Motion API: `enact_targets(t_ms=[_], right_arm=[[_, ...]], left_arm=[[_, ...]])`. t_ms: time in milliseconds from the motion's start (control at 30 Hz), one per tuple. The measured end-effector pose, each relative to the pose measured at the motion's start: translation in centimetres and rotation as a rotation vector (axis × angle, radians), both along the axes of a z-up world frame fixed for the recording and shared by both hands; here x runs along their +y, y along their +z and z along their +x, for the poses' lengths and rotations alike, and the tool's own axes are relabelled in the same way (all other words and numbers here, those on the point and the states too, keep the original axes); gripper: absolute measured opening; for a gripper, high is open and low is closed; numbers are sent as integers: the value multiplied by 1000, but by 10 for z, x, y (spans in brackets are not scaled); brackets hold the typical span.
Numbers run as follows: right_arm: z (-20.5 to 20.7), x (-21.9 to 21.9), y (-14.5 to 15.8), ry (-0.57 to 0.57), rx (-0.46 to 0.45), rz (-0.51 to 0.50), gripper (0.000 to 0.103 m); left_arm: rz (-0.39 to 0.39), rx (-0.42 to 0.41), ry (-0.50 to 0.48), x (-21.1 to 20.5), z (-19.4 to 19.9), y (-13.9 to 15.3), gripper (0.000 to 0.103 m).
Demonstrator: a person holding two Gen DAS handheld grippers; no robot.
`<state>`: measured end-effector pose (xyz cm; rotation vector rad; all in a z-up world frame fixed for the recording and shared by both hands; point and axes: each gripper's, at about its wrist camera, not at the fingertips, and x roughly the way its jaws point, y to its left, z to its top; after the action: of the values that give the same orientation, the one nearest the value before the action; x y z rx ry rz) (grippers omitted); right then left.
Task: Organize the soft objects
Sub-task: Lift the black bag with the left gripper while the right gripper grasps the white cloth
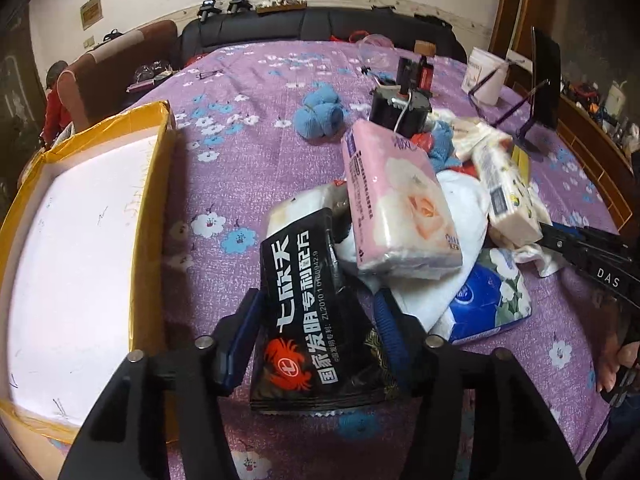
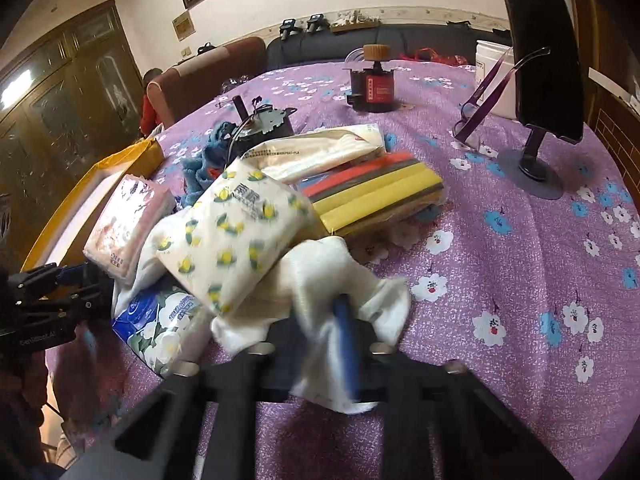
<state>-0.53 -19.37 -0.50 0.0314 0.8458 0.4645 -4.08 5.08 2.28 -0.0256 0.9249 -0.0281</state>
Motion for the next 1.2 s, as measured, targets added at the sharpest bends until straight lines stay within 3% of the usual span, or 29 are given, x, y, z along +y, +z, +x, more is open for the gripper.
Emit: enact_targets(t_ms=[67, 167, 300, 467, 800, 1033, 1200], right_arm=[[-4, -7, 11, -27, -54, 34, 7], [-12, -24, 28, -75, -141, 111, 7], [-27, -38, 48, -78, -248, 222, 8], [-48, -35, 68, -72, -382, 258, 8], [-50, -30, 67, -8, -360, 304, 8], [-39, -25, 60, -6, -279, 308, 8], [-42, -3, 72, 51, -237, 301, 8]], left_arm=[[13, -34, 15, 2, -3, 5, 36], [-51, -62, 29, 10, -6, 14, 26], [-121, -137, 25, 16, -16, 34, 22], [-135, -198, 20, 15, -24, 52, 22], [-164, -231, 36, 21, -34, 61, 22], [-202, -255, 88, 48, -51, 71, 22], [-214, -279, 147, 76, -68, 79, 22]])
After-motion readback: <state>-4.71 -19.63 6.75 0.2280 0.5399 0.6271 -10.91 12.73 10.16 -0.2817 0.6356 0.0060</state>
